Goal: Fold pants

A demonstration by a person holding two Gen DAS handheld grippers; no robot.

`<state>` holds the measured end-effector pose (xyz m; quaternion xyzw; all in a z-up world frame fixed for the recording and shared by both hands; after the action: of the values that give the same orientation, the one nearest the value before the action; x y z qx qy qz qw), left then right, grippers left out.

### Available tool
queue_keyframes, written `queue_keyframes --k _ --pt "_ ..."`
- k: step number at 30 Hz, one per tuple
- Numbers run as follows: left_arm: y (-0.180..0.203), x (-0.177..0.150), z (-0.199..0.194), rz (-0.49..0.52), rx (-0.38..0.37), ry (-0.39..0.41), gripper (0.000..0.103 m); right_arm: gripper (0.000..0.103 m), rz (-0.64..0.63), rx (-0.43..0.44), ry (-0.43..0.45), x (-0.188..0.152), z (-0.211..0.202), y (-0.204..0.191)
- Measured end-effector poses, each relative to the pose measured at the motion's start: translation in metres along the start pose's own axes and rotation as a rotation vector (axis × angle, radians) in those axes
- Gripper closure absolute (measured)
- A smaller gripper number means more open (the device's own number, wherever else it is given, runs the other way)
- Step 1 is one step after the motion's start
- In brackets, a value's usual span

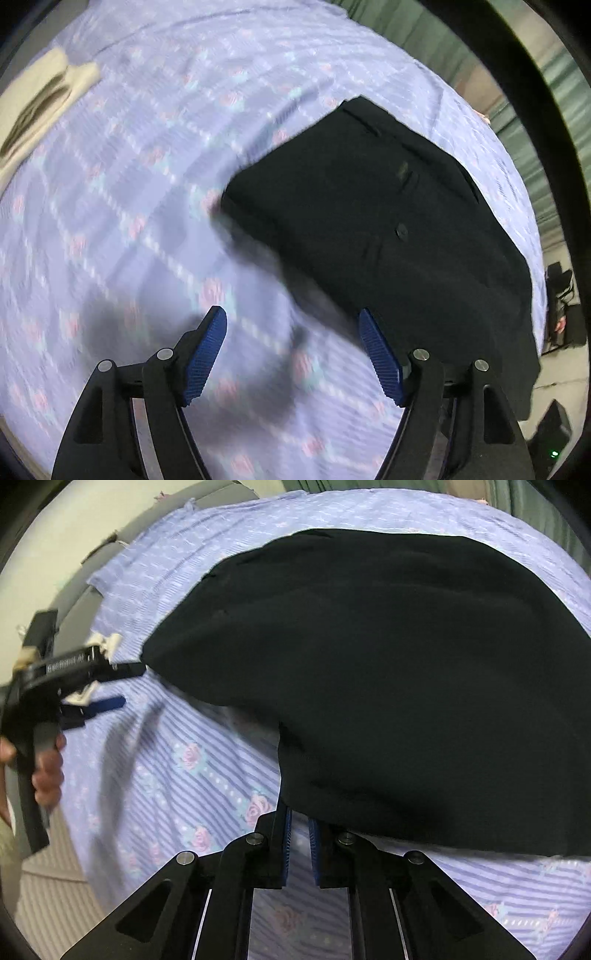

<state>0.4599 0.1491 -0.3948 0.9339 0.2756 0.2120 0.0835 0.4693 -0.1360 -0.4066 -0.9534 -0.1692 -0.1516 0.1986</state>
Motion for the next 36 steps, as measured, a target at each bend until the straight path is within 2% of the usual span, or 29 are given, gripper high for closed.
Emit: queue_keyframes --k 4,5,7,9,10,11,12,13,14,16,20,23,24,26,27,29,30,31,33,35,36 --pt "0.013 0.029 0.017 0.03 -0.011 0.061 0.029 0.093 0.026 -0.006 0.002 0.004 -0.001 0.0" --pt "0.017 0.035 0.023 0.027 -0.011 0.063 0.026 0.093 0.026 -0.011 -0.001 0.004 -0.001 0.0" --pt "0.022 0.043 0.035 0.016 0.011 0.065 0.019 0.093 0.022 -0.027 -0.008 0.001 -0.002 -0.001" --pt "0.022 0.046 0.043 -0.009 0.038 0.066 0.019 0.093 0.034 -0.028 -0.012 0.001 -0.003 -0.001" --pt "0.021 0.047 0.045 -0.032 0.049 0.074 0.025 0.093 0.042 -0.03 -0.016 0.002 -0.002 0.0" --pt "0.02 0.051 0.046 -0.046 0.07 0.078 0.045 0.093 0.047 -0.033 -0.021 0.002 -0.002 0.0" --pt "0.016 0.052 0.045 -0.055 0.118 0.086 0.057 0.093 0.045 -0.041 -0.023 0.003 -0.001 -0.001" --pt "0.012 0.054 0.042 -0.058 0.135 0.101 0.073 0.093 0.037 -0.051 -0.023 0.003 -0.002 -0.003" --pt "0.009 0.059 0.036 -0.062 0.112 0.126 0.08 0.093 0.016 -0.068 -0.026 0.003 -0.001 -0.006" --pt "0.012 0.071 0.025 -0.034 0.075 0.162 0.083 0.093 -0.022 -0.087 -0.026 0.003 -0.001 -0.019" --pt "0.033 0.095 0.001 0.08 0.102 0.266 0.085 0.093 -0.048 -0.069 -0.033 0.003 -0.006 -0.03" --pt "0.038 0.106 -0.002 0.105 0.131 0.317 0.085 0.094 -0.084 -0.059 -0.054 -0.001 -0.005 -0.039" --pt "0.034 0.109 0.009 0.112 0.157 0.293 0.085 0.099 -0.079 -0.051 -0.075 -0.003 -0.001 -0.04" --pt "0.024 0.113 0.036 0.128 0.188 0.219 0.085 0.102 -0.008 0.074 -0.205 -0.012 0.016 -0.048" --pt "0.021 0.112 0.043 0.135 0.193 0.2 0.085 0.102 -0.012 0.07 -0.221 -0.015 0.021 -0.051" --pt "0.014 0.112 0.052 0.163 0.203 0.191 0.082 0.102 -0.094 -0.001 -0.161 -0.017 0.02 -0.06" --pt "0.014 0.113 0.055 0.167 0.203 0.189 0.081 0.101 -0.088 -0.001 -0.155 -0.016 0.017 -0.063" --pt "0.013 0.116 0.056 0.172 0.201 0.184 0.076 0.101 -0.051 0.027 -0.153 -0.014 0.013 -0.064" --pt "0.021 0.113 0.051 0.204 0.231 0.179 0.065 0.1 -0.015 0.022 -0.143 -0.007 0.004 -0.065" --pt "0.021 0.115 0.031 0.247 0.311 0.229 0.038 0.095 -0.032 -0.032 -0.085 0.009 -0.014 -0.065" --pt "0.014 0.11 0.021 0.27 0.322 0.266 0.036 0.081 -0.029 -0.041 -0.056 0.015 -0.019 -0.066"
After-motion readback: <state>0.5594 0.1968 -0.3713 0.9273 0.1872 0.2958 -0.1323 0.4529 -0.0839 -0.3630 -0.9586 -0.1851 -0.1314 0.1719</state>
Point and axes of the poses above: each gripper's, at about its wrist camera, not at the fingertips, and z roughly the way its jaws point, y to its right, x to its top, the point moved 5 cm from there along z, roughly the way its jaws point, and after that the axes turned 5 degrees about z, right-handed, at the moved point
